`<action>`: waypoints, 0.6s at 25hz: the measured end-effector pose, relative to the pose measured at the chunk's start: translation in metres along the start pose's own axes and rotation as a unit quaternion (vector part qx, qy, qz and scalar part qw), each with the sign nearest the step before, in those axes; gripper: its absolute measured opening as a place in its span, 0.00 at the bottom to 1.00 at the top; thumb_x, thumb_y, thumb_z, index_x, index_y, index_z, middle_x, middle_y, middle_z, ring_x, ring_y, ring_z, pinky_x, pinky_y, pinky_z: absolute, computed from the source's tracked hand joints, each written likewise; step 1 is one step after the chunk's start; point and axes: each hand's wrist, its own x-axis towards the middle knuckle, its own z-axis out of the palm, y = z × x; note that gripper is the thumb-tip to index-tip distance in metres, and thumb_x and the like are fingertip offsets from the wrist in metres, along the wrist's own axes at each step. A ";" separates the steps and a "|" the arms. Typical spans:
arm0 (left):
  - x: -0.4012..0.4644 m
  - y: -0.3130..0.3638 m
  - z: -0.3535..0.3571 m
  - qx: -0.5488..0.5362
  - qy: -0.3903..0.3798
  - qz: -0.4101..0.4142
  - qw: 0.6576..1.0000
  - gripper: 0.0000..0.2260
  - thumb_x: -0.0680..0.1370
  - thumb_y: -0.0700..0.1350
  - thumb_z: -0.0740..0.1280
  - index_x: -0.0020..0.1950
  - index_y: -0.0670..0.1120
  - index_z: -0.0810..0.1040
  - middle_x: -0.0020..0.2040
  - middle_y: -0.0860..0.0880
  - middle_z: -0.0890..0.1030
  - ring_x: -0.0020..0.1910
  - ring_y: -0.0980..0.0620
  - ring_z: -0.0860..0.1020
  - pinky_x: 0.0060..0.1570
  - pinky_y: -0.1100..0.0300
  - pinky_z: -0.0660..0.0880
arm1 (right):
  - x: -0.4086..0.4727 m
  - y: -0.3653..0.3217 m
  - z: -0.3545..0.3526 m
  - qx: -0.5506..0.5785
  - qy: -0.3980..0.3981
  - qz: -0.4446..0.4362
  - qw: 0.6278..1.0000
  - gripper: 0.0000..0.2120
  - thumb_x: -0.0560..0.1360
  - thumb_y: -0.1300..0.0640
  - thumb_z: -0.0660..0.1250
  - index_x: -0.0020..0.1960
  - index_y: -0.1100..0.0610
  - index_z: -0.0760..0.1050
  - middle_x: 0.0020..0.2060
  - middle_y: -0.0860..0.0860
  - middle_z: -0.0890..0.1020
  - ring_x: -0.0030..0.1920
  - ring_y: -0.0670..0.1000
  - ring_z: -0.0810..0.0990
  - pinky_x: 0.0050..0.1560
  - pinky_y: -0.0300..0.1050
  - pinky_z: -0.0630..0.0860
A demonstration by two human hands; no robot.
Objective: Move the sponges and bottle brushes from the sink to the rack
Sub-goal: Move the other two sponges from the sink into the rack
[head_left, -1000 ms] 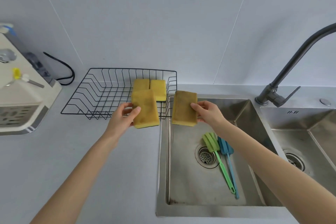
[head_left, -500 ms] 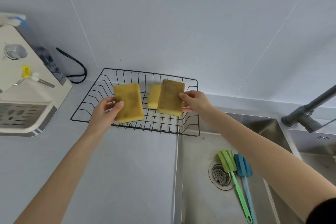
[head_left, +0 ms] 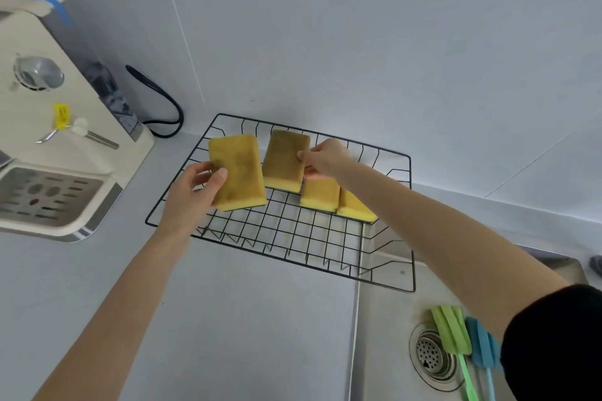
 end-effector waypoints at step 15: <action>0.008 -0.010 0.003 0.025 0.004 -0.013 1.000 0.18 0.76 0.48 0.63 0.64 0.45 0.69 0.57 0.48 0.73 0.55 0.49 0.73 0.51 0.55 0.72 | 0.009 0.020 0.026 -0.209 0.024 -0.090 0.974 0.14 0.76 0.58 0.63 0.59 0.63 0.68 0.51 0.62 0.80 0.48 0.61 0.82 0.51 0.57 0.80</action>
